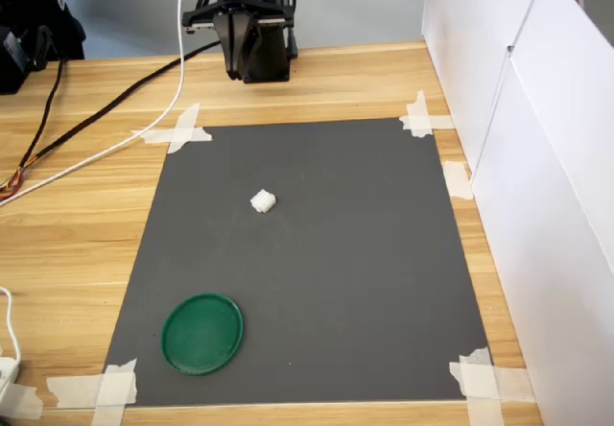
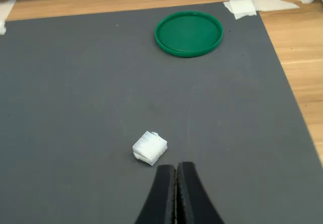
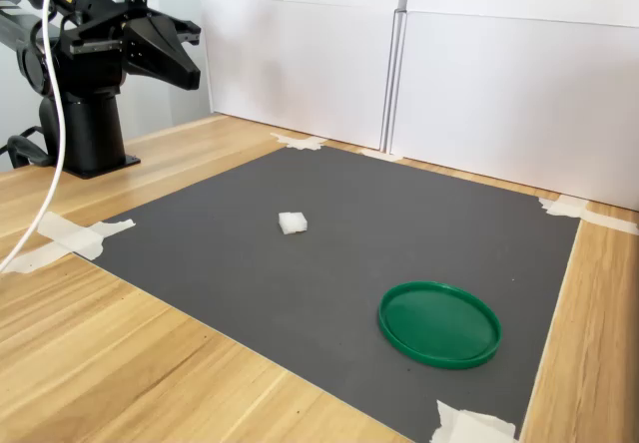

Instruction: Grasp a white terminal and put it in the green lid.

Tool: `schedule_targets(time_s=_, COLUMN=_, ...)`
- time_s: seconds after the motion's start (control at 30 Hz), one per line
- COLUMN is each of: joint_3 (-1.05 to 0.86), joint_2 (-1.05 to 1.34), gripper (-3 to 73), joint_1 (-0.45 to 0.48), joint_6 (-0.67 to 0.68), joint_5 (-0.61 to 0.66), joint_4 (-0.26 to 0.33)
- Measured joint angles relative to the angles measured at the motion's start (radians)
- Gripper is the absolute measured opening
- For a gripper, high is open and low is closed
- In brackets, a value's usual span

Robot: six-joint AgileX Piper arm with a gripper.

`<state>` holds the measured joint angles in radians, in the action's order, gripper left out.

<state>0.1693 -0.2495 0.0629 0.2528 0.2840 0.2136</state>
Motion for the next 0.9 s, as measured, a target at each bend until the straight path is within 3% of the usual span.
schedule_targets(time_s=0.23, joint_3=0.258, joint_2=-0.269, gripper=-2.1, joint_1=0.000, joint_6=0.032, joint_5=0.237, joint_4=-0.021)
schedule_targets(time_s=0.4, joint_3=0.413, joint_2=-0.423, gripper=-2.1, joint_1=0.000, joint_6=0.089, joint_5=0.332, joint_4=-0.023)
schedule_targets(time_s=0.7, joint_3=0.633, joint_2=-0.687, gripper=-2.1, joint_1=0.000, joint_6=0.409, joint_5=0.537, joint_4=-0.023)
schedule_targets(time_s=0.9, joint_3=0.750, joint_2=-0.815, gripper=-2.1, joint_1=0.000, joint_6=0.605, joint_5=0.656, joint_4=0.016)
